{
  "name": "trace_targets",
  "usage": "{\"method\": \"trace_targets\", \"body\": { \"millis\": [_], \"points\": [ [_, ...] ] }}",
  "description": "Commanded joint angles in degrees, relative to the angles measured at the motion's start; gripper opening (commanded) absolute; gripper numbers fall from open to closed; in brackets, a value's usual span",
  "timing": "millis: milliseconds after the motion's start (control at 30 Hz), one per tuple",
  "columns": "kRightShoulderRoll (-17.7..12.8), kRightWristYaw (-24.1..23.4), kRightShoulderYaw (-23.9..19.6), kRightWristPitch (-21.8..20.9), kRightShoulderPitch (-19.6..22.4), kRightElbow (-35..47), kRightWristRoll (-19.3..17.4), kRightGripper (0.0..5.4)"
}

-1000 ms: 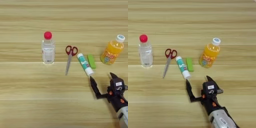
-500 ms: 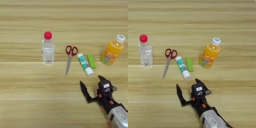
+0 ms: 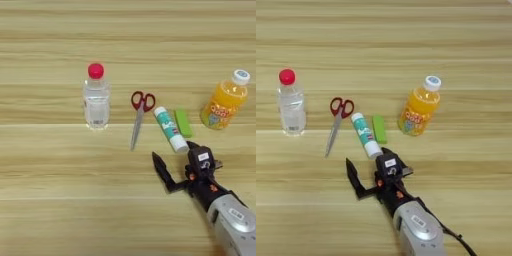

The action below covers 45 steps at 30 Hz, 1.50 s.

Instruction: Move the objects on the table

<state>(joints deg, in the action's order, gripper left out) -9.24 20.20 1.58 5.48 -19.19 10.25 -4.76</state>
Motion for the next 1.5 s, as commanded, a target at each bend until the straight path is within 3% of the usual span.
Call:
{"method": "trace_targets", "body": {
  "millis": [33, 500, 1500],
  "points": [
    [-0.9, -0.6, -0.7, 0.9, 1.8, -1.4, -0.1, 5.37],
    [-1.3, -1.0, -1.8, 0.6, 5.0, -4.6, 0.4, 5.37],
    [-1.2, -0.9, -1.4, 0.7, 4.2, -3.2, 0.3, 1.91]
  ]
}}
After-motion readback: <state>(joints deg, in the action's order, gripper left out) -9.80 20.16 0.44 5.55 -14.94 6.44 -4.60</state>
